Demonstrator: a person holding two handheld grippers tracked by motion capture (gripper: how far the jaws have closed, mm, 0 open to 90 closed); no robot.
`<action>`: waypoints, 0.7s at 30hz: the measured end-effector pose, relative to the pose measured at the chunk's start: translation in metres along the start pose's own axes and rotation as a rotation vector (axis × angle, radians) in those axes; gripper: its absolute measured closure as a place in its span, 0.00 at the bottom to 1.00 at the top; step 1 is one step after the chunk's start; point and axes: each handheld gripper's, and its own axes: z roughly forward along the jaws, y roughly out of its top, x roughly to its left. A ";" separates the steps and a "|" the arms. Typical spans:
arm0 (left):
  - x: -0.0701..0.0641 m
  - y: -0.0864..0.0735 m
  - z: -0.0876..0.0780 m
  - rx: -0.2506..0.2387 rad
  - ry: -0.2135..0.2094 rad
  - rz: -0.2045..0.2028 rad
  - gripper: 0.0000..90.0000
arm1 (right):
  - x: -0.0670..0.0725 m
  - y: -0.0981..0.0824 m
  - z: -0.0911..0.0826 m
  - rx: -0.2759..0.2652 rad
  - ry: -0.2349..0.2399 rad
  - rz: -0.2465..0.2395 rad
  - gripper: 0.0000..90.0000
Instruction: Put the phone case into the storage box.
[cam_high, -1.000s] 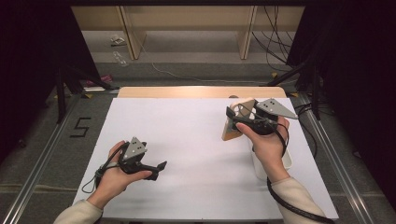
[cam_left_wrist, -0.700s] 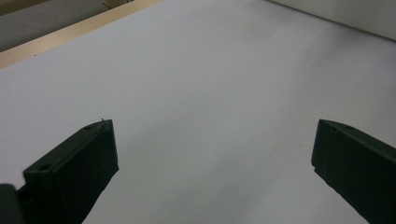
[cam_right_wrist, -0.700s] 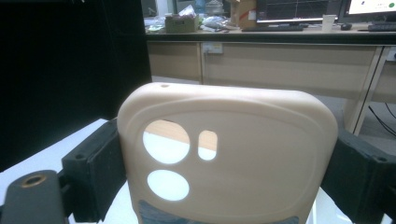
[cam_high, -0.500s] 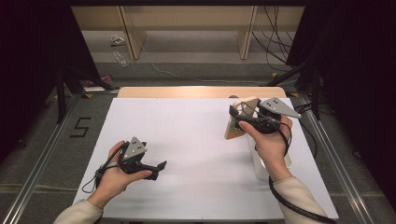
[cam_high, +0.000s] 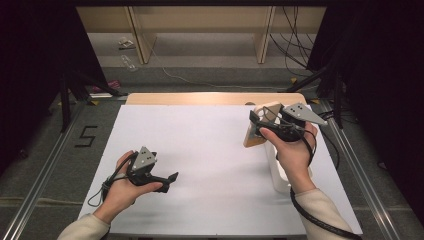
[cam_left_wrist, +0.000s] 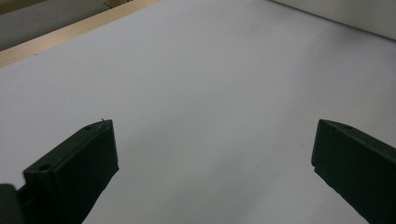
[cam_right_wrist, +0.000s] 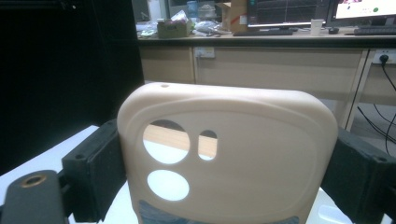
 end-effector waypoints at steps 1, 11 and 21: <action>0.000 0.000 0.000 0.000 0.000 0.000 0.00 | 0.000 0.000 0.000 0.001 -0.001 0.002 0.13; 0.001 0.000 0.000 -0.001 0.003 -0.002 0.00 | -0.004 0.002 -0.002 -0.009 -0.012 0.006 0.13; 0.001 0.000 0.000 -0.003 0.003 -0.004 0.00 | -0.007 0.005 -0.005 -0.013 -0.023 0.010 0.13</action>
